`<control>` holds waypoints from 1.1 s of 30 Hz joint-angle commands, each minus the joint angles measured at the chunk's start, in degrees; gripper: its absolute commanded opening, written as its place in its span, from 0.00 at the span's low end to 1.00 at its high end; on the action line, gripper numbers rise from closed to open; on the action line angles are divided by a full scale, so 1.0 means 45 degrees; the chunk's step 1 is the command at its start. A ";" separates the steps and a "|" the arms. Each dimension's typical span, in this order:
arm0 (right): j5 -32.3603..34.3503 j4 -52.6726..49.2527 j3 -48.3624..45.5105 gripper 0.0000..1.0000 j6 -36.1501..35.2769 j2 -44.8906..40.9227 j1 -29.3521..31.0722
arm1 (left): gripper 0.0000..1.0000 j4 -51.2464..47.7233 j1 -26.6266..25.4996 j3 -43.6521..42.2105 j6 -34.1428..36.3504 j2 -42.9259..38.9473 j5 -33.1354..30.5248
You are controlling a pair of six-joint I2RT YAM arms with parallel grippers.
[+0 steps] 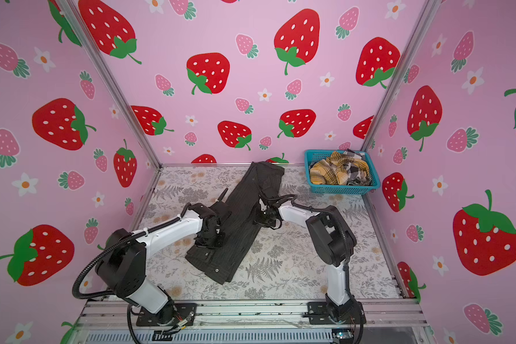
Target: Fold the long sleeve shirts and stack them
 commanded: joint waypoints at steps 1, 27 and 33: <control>-0.0034 0.0094 -0.0130 0.25 0.0247 -0.0100 -0.0068 | 0.00 -0.1280 -0.0267 0.0132 0.0266 0.0279 -0.0264; 0.0279 -0.0107 0.1212 0.39 -0.0361 0.1262 0.0597 | 0.47 0.1965 0.5601 0.0318 0.0311 0.2172 0.2134; 0.0606 -0.0385 0.1635 0.34 -0.0582 0.2189 -0.0667 | 0.35 0.2550 0.5497 -0.0623 0.0258 0.2802 0.3478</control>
